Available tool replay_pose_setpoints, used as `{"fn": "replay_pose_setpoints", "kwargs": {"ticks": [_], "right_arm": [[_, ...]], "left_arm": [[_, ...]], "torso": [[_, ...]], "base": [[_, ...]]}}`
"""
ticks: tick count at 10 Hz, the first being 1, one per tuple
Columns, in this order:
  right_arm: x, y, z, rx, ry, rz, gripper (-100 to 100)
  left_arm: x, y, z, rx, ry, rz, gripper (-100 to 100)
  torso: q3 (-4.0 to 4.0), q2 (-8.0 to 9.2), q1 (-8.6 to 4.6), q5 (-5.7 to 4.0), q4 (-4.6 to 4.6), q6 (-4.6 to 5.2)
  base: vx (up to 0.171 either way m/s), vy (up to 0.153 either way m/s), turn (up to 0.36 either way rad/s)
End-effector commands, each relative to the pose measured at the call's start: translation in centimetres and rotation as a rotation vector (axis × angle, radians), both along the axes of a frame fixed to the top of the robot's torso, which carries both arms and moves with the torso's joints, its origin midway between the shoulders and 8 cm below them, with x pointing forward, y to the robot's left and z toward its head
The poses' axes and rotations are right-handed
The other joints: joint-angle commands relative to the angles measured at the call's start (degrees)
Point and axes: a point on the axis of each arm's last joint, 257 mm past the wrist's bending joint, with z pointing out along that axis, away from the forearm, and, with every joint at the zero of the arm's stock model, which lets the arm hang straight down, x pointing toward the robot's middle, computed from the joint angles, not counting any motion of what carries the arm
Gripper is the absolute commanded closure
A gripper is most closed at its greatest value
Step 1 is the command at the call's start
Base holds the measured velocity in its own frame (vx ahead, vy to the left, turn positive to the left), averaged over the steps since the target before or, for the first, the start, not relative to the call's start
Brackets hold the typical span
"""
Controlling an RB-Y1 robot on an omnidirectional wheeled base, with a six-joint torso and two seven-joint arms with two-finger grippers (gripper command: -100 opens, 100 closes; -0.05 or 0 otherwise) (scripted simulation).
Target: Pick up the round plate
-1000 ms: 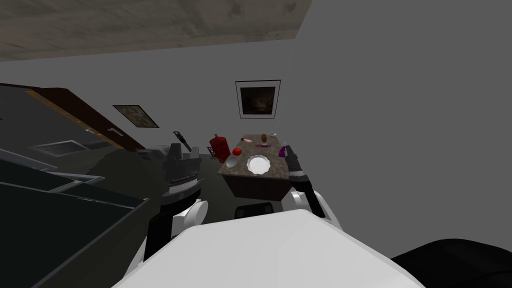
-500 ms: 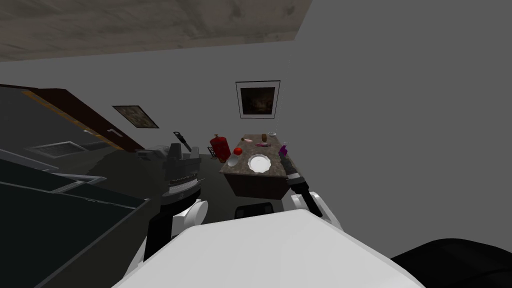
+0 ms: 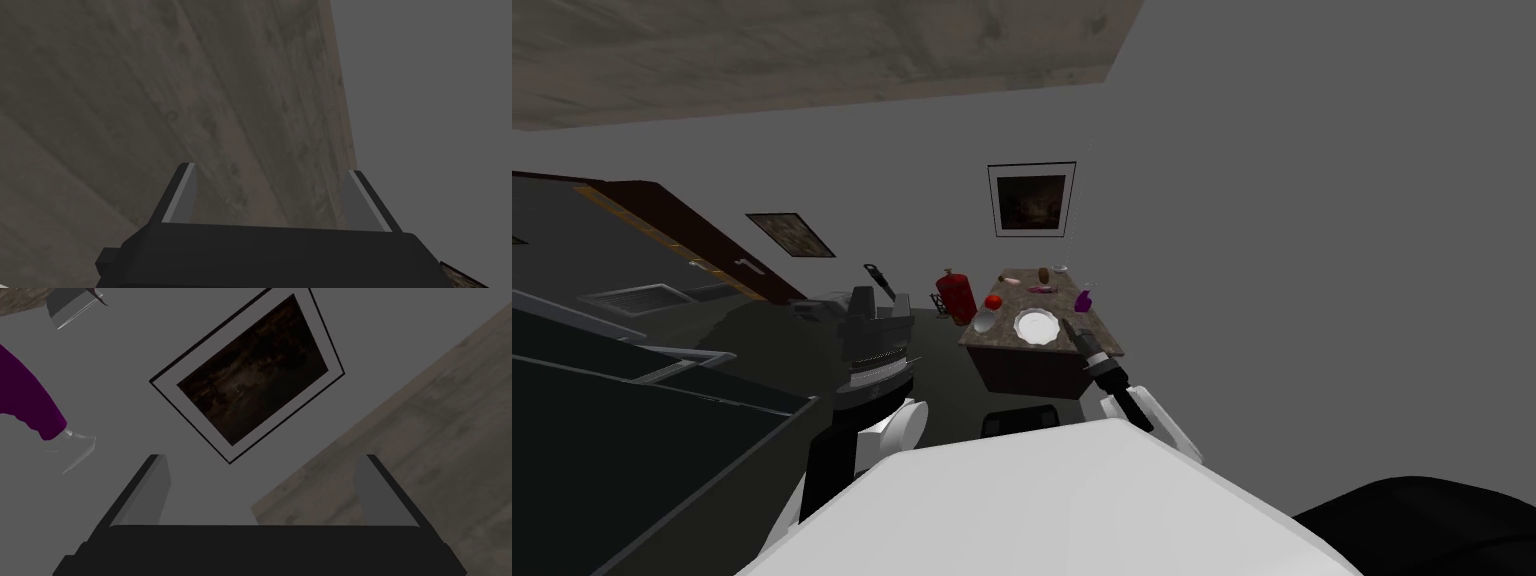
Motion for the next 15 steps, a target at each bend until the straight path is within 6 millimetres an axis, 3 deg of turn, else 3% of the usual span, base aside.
{"fn": "replay_pose_setpoints", "kwargs": {"ticks": [1, 4, 5, 7, 8, 10, 11, 13, 14, 15], "right_arm": [[-0.2, -0.9, -2.9, -0.141, 0.057, -0.01, -100], [-1.3, -3.4, -7.9, -0.411, 0.155, -0.018, -100], [-1.3, -3.4, -8.0, -0.438, 0.152, -0.015, -100], [-2.3, -5.8, -11.0, -0.626, 0.214, -0.01, -100], [-2.4, -5.8, -11.1, -0.644, 0.211, -0.009, -100], [-3.6, -8.7, -13.7, -0.835, 0.267, 0.003, -100], [-3.6, -8.7, -13.7, -0.854, 0.264, 0.005, -100], [-5.0, -11.9, -15.8, -1.054, 0.311, 0.025, -100], [-5.0, -11.9, -15.8, -1.064, 0.309, 0.026, -100], [-5.6, -13.6, -16.6, -1.166, 0.329, 0.04, -100]], "left_arm": [[0.0, 0.0, 0.0, 0.0, 0.0, 0.0, 0], [0.0, 0.0, 0.0, 0.0, 0.0, 0.0, 0], [0.0, 0.0, 0.0, 0.0, 0.0, 0.0, 0], [0.0, 0.0, 0.0, 0.0, 0.0, 0.0, 0], [0.0, 0.0, 0.0, 0.0, 0.0, 0.0, 0], [0.0, 0.0, 0.0, 0.0, 0.0, 0.0, 0], [0.0, 0.0, 0.0, 0.0, 0.0, 0.0, 0], [0.0, 0.0, 0.0, 0.0, 0.0, 0.0, 0], [0.0, 0.0, 0.0, 0.0, 0.0, 0.0, 0], [0.0, 0.0, 0.0, 0.0, 0.0, 0.0, 0]], "torso": [[0.0, 0.0, 0.0, 0.0, 0.0, 0.0], [0.01, 0.02, 0.25, 0.06, 0.0, -0.01], [0.0, 0.01, 0.15, 0.05, 0.0, -0.01], [0.01, 0.01, -0.06, 0.0, 0.0, 0.0], [-0.01, -0.03, 0.01, 0.01, 0.0, -0.01], [-0.04, -0.07, -0.02, 0.01, -0.01, 0.0], [-0.06, -0.12, 0.13, 0.04, -0.02, 0.0], [-0.03, -0.06, 0.11, 0.04, -0.01, 0.0], [-0.06, -0.11, 0.02, 0.02, -0.02, -0.01], [-0.05, -0.08, 0.01, 0.02, -0.01, 0.0]], "base": [[0.0, 0.132, -0.007], [-0.002, 0.157, 0.026], [0.0, 0.079, -0.001], [0.006, 0.101, 0.015], [0.015, 0.092, 0.003], [0.032, 0.127, 0.019], [0.029, 0.135, -0.007], [0.023, 0.119, 0.05], [0.022, 0.107, 0.002], [0.029, 0.108, 0.054]]}}
